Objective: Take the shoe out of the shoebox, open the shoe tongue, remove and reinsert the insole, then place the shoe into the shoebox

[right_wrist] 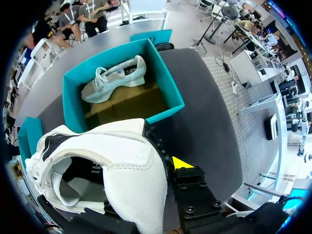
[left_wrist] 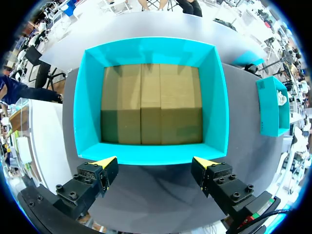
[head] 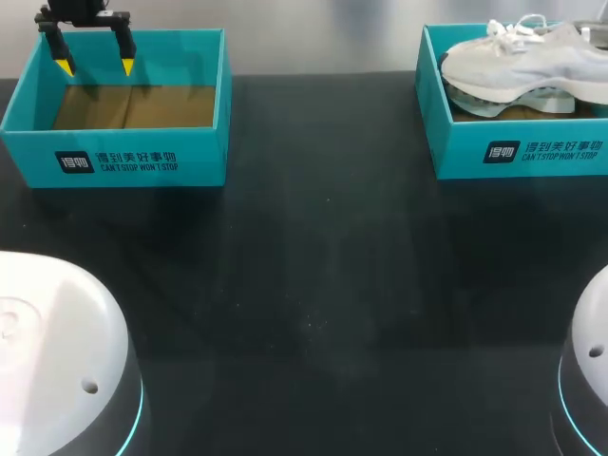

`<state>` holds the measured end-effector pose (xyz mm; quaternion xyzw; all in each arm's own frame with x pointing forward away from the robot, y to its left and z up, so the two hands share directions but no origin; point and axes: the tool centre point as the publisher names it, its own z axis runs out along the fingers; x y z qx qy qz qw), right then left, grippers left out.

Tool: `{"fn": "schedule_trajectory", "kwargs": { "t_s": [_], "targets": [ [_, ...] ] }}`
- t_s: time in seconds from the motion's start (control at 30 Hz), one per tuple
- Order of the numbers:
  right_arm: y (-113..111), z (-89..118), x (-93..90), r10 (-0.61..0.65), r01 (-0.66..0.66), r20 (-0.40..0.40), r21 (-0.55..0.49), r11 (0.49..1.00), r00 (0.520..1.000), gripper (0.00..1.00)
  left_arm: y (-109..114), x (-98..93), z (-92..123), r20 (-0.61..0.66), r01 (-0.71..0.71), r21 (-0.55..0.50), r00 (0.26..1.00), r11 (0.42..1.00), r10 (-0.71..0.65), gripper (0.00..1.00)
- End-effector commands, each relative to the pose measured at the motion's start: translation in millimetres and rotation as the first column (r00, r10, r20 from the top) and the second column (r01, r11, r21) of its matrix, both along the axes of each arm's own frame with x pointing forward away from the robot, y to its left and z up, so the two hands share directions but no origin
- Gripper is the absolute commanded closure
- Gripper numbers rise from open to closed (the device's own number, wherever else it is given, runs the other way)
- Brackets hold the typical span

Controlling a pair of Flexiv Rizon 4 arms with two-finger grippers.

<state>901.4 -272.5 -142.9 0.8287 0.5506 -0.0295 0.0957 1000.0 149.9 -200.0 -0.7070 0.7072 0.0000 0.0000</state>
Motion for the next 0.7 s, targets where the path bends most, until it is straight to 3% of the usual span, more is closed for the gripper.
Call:
{"fn": "schedule_trajectory", "kwargs": {
  "t_s": [0.03,0.17,0.47,0.7],
  "targets": [
    [-0.5,1.5,-1.2,0.001,-0.001,0.002,0.003,1.0,1.0,1.0,0.0,0.0,0.0,0.0,0.0,0.0,1.0,1.0,0.0,0.0],
    [-0.5,1.5,-1.2,0.001,-0.001,0.002,0.003,1.0,1.0,1.0,0.0,0.0,0.0,0.0,0.0,0.0,1.0,1.0,0.0,0.0],
    [69.7,-13.8,-66.2,0.049,-0.048,0.016,-0.042,0.998,0.999,1.0,0.0,0.0,0.0,0.0,0.0,0.0,1.0,1.0,0.0,0.0],
    [106.2,-33.2,-105.7,0.048,-0.047,0.012,-0.036,0.998,0.999,1.0,0.0,0.0,0.0,0.0,0.0,0.0,1.0,1.0,0.0,0.0]
  ]
}}
